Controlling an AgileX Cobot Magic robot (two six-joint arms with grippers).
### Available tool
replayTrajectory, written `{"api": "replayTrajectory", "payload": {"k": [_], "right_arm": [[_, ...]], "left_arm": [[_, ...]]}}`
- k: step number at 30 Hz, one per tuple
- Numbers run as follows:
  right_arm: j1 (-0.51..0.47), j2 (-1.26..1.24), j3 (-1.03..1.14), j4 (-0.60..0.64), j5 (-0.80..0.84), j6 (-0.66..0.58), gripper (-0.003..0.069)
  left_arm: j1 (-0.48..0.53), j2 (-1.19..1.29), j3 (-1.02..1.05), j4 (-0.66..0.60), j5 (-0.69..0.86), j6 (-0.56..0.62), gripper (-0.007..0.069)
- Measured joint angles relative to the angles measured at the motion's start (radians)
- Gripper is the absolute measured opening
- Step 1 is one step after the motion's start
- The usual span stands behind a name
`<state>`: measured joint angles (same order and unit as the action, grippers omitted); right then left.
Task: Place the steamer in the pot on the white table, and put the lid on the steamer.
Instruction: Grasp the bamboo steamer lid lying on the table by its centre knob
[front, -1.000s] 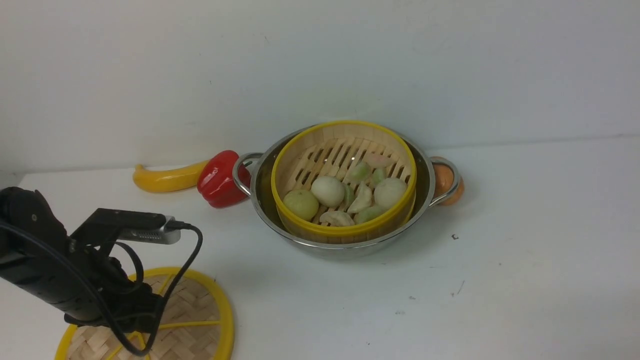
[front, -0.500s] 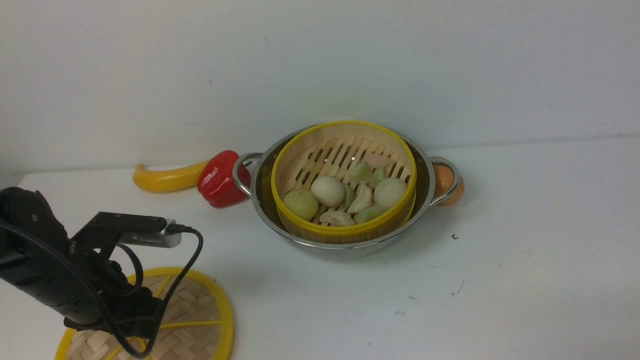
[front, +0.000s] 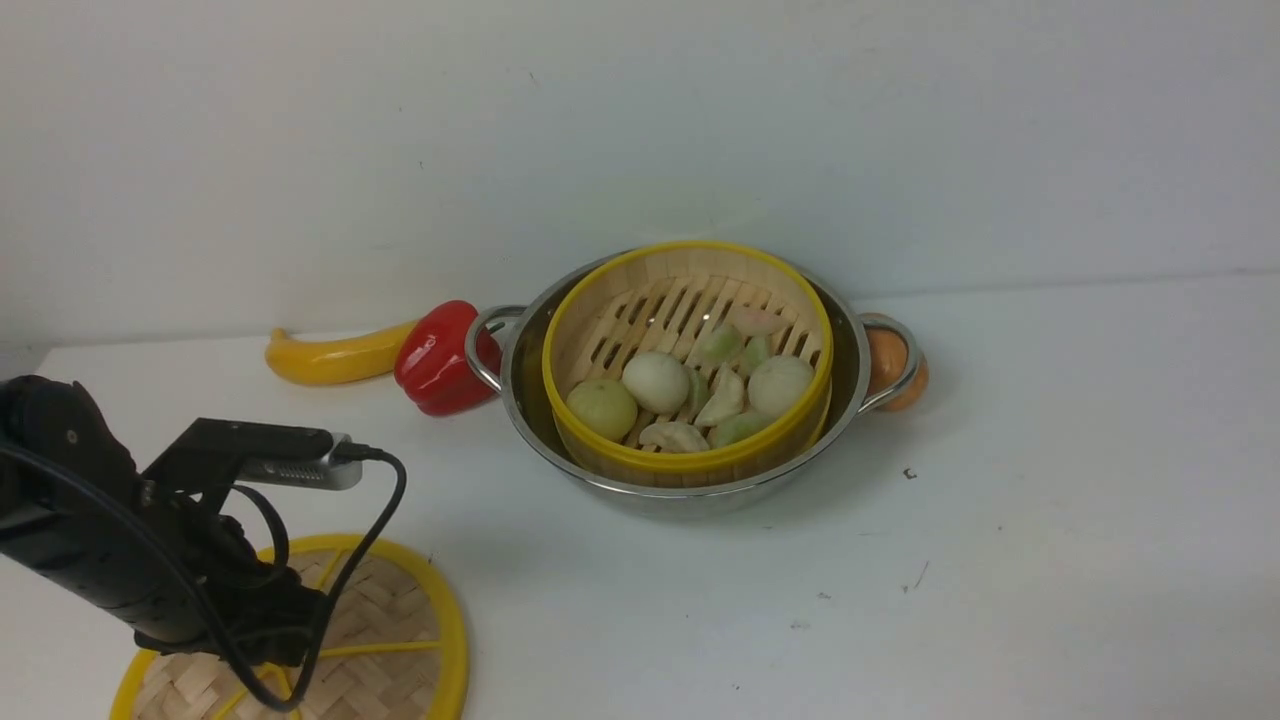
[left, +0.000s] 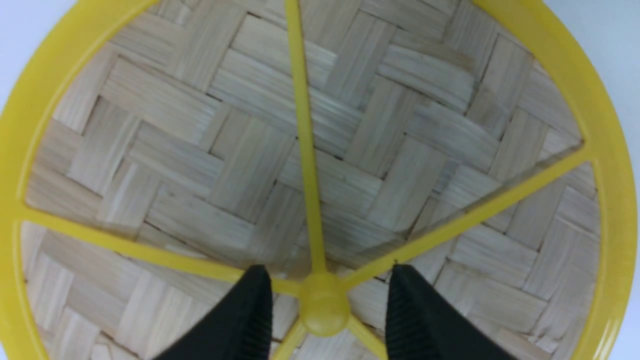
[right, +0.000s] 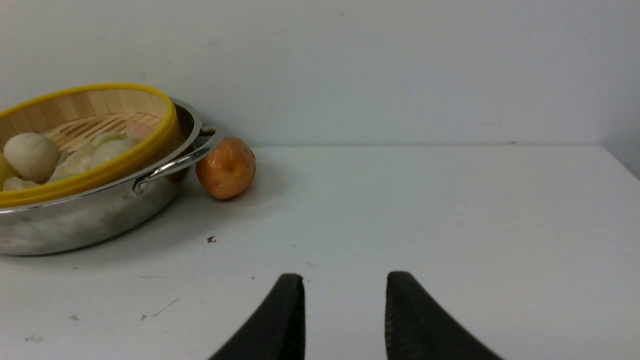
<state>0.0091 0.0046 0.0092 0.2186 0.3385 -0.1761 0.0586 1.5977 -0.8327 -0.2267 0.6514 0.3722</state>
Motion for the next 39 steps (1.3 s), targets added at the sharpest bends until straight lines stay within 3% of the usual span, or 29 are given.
{"api": "replayTrajectory", "payload": {"k": [5, 15, 21, 25, 30, 35, 39], "right_arm": [[0.0, 0.0, 0.0, 0.0, 0.0, 0.0, 0.0244], [0.0, 0.0, 0.0, 0.0, 0.0, 0.0, 0.0244], [0.0, 0.0, 0.0, 0.0, 0.0, 0.0, 0.0244], [0.0, 0.0, 0.0, 0.0, 0.0, 0.0, 0.0244], [0.0, 0.0, 0.0, 0.0, 0.0, 0.0, 0.0244], [0.0, 0.0, 0.0, 0.0, 0.0, 0.0, 0.0244], [0.0, 0.0, 0.0, 0.0, 0.0, 0.0, 0.0244]], "left_arm": [[0.0, 0.018, 0.0, 0.0, 0.0, 0.0, 0.0216], [0.0, 0.048, -0.003, 0.001, -0.001, 0.001, 0.0247], [0.0, 0.044, -0.008, -0.002, 0.004, 0.0, 0.0129], [0.0, 0.031, -0.009, -0.002, 0.035, 0.0, 0.0118], [0.0, 0.008, -0.086, -0.021, 0.18, 0.0, 0.0118], [0.0, -0.003, -0.316, -0.051, 0.409, 0.011, 0.0118], [0.0, -0.003, -0.47, -0.059, 0.495, 0.028, 0.0118]]}}
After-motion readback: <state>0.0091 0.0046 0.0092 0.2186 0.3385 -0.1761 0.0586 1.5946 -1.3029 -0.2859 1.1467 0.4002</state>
